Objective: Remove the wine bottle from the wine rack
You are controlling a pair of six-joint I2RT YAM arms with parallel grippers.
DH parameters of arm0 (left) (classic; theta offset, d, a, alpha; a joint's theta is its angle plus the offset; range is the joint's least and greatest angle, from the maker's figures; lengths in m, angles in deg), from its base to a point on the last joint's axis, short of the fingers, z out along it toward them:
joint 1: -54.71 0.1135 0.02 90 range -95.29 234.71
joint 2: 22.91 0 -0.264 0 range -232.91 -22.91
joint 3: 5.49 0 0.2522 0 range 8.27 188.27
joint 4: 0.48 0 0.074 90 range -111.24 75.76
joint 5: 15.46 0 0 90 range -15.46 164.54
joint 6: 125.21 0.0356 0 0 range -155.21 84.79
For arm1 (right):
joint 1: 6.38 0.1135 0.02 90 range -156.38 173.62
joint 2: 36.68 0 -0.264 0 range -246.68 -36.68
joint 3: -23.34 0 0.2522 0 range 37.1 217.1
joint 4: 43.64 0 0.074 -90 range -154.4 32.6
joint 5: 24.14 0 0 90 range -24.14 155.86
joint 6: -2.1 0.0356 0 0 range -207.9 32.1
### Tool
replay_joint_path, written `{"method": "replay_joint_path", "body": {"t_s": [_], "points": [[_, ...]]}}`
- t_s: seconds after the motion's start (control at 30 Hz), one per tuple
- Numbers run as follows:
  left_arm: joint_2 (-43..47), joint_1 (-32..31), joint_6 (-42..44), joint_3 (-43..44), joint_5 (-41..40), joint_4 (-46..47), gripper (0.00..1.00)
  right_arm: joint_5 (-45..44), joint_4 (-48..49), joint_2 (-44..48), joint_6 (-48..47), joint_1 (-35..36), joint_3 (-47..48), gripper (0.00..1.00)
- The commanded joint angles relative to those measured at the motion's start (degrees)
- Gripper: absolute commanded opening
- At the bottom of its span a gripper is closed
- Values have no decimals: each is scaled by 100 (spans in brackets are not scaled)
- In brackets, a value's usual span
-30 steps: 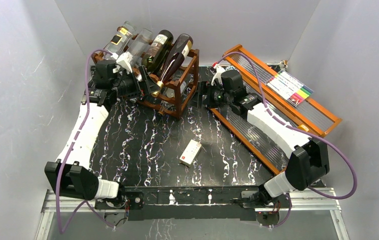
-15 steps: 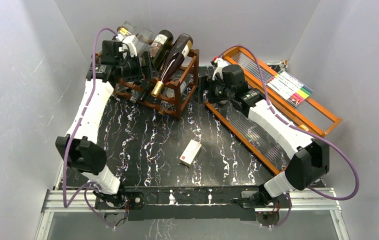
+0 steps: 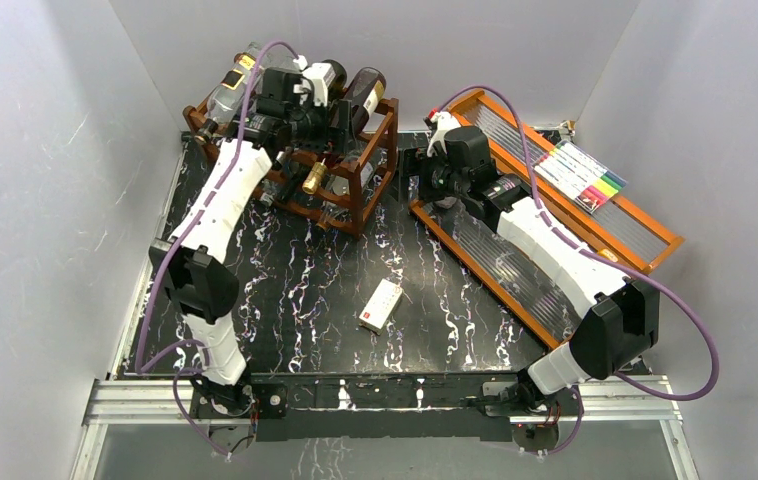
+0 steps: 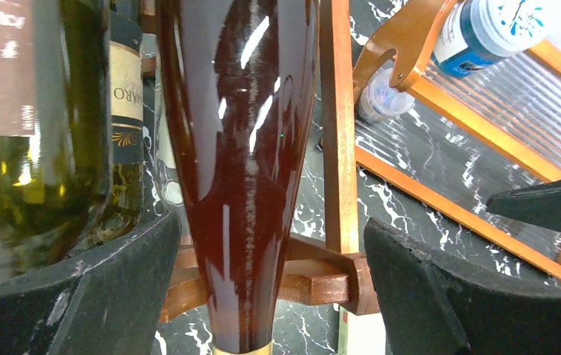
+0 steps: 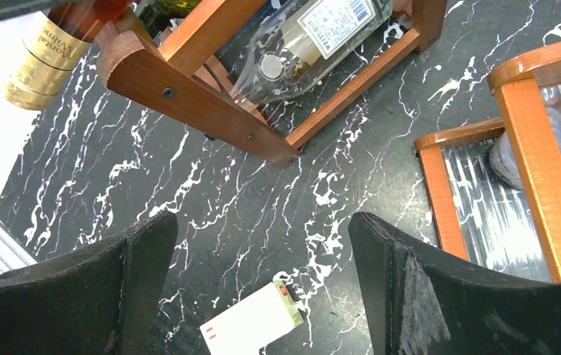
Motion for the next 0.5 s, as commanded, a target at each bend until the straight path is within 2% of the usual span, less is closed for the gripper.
{"method": "replay_joint_path", "body": {"t_s": [0.0, 0.3, 0.47], "points": [[209, -161, 344, -25, -627, -43, 93, -173, 70, 114, -110, 13, 219, 98], [140, -386, 605, -304, -1036, 28, 77, -145, 119, 217, -127, 14, 112, 98], [-147, -435, 746, -78, -1304, 7, 79, -130, 138, 295, -104, 16, 71, 98]]}}
